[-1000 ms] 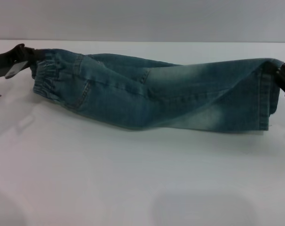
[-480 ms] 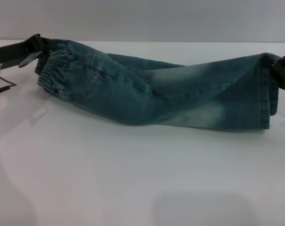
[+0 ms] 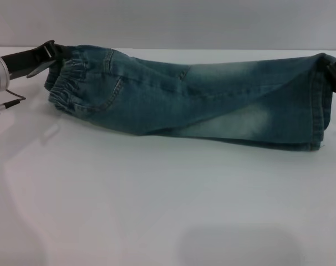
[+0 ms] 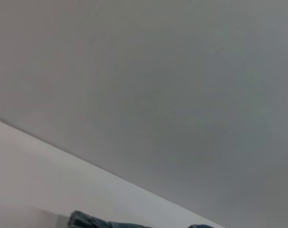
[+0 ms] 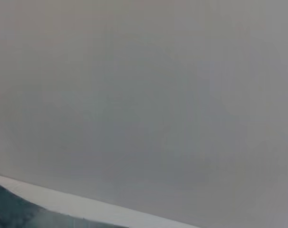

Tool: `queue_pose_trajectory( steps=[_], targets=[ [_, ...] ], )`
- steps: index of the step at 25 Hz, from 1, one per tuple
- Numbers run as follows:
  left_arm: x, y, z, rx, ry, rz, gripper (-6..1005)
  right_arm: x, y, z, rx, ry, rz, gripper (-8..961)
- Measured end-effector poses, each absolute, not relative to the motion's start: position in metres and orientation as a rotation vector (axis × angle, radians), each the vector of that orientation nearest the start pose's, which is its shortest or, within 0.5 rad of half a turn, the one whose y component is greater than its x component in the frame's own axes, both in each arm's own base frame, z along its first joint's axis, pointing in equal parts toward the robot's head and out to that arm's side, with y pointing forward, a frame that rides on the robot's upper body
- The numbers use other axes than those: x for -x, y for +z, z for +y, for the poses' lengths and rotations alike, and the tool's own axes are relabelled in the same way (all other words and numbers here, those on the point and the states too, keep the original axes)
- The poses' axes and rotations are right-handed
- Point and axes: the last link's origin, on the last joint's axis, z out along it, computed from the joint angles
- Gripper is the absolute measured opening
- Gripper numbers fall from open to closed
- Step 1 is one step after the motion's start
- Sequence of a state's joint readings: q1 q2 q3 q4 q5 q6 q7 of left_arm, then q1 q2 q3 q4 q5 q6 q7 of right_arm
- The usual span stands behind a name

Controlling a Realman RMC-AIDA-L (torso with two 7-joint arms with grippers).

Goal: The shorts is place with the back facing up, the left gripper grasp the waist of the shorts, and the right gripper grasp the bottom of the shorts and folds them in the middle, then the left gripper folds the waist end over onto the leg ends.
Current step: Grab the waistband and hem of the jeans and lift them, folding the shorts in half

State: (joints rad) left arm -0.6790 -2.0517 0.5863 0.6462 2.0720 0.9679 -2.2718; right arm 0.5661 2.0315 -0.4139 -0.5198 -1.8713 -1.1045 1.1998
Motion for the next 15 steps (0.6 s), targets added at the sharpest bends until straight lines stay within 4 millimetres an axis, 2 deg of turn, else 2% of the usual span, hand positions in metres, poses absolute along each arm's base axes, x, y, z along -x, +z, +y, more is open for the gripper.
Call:
queue_pose_trajectory(
  steps=[15],
  targets=[
    [0.279, 0.038, 0.439, 1.796, -0.724, -1.539, 160, -0.332, 0.041, 0.404, 2.033, 0.429, 0.762, 50]
  ],
)
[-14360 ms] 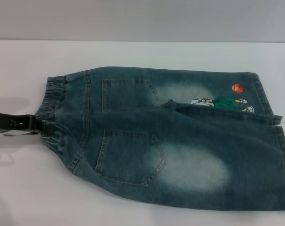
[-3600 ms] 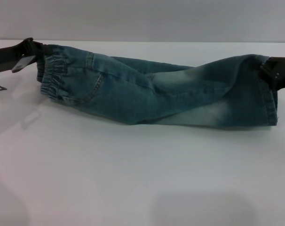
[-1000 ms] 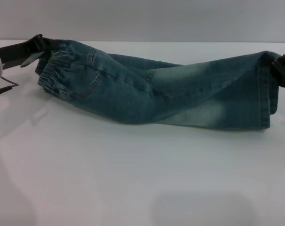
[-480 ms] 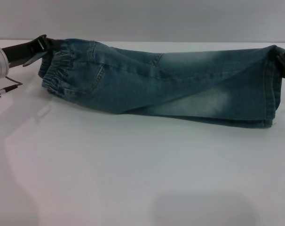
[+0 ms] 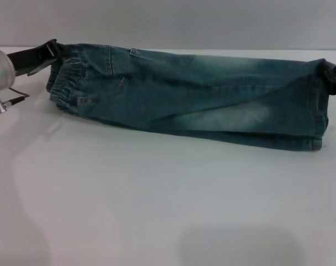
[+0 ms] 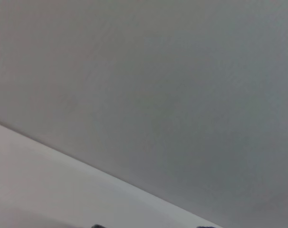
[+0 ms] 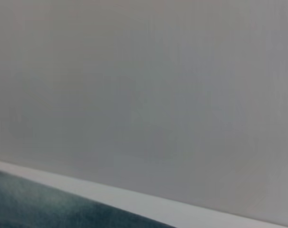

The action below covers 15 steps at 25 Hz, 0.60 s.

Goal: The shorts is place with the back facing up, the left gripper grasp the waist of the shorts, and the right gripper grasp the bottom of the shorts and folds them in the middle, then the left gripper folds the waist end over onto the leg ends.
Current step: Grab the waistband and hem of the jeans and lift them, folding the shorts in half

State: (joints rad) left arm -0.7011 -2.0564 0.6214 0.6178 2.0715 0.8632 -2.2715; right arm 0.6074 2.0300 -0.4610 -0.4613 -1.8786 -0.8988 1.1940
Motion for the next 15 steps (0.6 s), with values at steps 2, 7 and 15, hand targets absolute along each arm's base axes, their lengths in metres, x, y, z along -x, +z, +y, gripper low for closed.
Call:
queue_pose_trajectory(
  steps=[2, 7, 15],
  targets=[
    [0.277, 0.034, 0.441, 1.798, -0.713, -1.536, 160, -0.332, 0.038, 0.406, 2.032, 0.403, 0.759, 51],
    [0.273, 0.029, 0.446, 1.803, -0.694, -1.523, 162, -0.328, 0.035, 0.412, 2.038, 0.379, 0.75, 52],
    [0.272, 0.029, 0.447, 1.812, -0.688, -1.501, 164, -0.324, 0.032, 0.416, 2.046, 0.361, 0.739, 55]
  ],
)
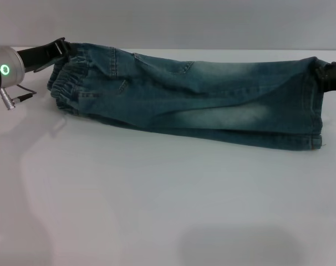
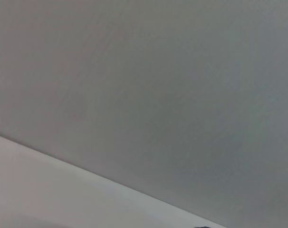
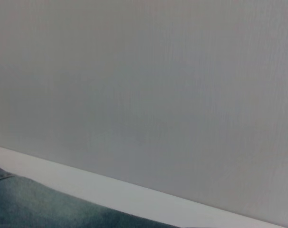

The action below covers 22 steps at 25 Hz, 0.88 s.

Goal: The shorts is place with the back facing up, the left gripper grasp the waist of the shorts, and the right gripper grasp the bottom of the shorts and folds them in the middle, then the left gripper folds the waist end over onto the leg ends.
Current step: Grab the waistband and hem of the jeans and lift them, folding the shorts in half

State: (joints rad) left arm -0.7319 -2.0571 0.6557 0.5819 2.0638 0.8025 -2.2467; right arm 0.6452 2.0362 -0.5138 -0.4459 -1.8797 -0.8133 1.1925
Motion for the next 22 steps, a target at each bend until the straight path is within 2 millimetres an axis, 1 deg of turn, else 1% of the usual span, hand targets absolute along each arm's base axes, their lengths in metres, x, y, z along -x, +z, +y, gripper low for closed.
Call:
queue_pose_trajectory(
  steps=[4, 9, 10, 15, 19, 21, 22],
  targets=[
    [0.272, 0.026, 0.447, 1.807, -0.695, -1.516, 166, -0.322, 0.028, 0.418, 2.061, 0.331, 0.726, 56],
    [0.271, 0.025, 0.448, 1.833, -0.679, -1.477, 167, -0.323, 0.02, 0.42, 2.072, 0.274, 0.725, 58],
    [0.27, 0.024, 0.448, 1.837, -0.677, -1.473, 189, -0.323, 0.018, 0.421, 2.072, 0.261, 0.725, 58],
    [0.269, 0.022, 0.448, 1.854, -0.668, -1.466, 297, -0.325, 0.013, 0.419, 2.072, 0.237, 0.733, 232],
    [0.269, 0.021, 0.446, 1.859, -0.665, -1.466, 383, -0.327, 0.012, 0.417, 2.073, 0.23, 0.738, 389],
    [0.269, 0.021, 0.446, 1.862, -0.666, -1.467, 464, -0.329, 0.01, 0.414, 2.077, 0.225, 0.744, 467],
    [0.269, 0.021, 0.446, 1.862, -0.667, -1.467, 505, -0.331, 0.01, 0.412, 2.079, 0.223, 0.749, 479]
  ],
)
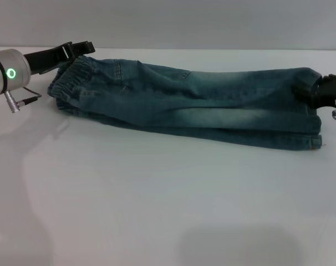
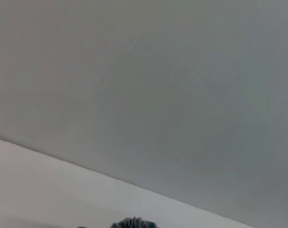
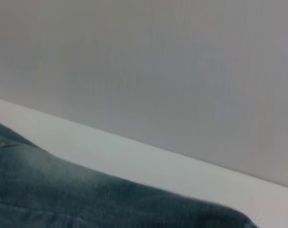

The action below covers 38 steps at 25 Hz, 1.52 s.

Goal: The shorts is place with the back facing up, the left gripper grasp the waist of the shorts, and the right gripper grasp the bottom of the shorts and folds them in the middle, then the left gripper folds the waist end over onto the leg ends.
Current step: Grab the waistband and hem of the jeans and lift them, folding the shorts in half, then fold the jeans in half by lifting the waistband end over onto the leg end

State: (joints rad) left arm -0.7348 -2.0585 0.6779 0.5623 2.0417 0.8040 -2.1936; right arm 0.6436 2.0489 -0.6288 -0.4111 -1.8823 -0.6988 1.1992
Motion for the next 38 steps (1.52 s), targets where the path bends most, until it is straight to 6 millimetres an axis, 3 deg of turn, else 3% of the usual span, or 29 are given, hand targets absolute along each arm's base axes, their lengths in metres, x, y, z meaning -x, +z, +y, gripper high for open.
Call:
queue_pose_trajectory(
  steps=[9, 16, 23, 29, 38],
  targets=[
    [0.266, 0.023, 0.443, 1.9, -0.706, -1.449, 827, -0.341, 0.015, 0.399, 2.062, 0.27, 0.849, 567],
    [0.27, 0.023, 0.434, 1.984, -0.689, -1.35, 821, -0.338, 0.033, 0.39, 2.049, 0.353, 0.844, 567],
    [0.293, 0.03, 0.419, 2.023, -0.624, -1.269, 815, -0.338, 0.032, 0.388, 2.061, 0.362, 0.844, 567],
    [0.317, 0.033, 0.412, 1.958, -0.529, -1.196, 809, -0.329, 0.03, 0.39, 2.097, 0.394, 0.825, 567],
    [0.329, 0.032, 0.412, 1.912, -0.441, -1.154, 801, -0.323, 0.026, 0.39, 2.124, 0.422, 0.824, 567]
  ],
)
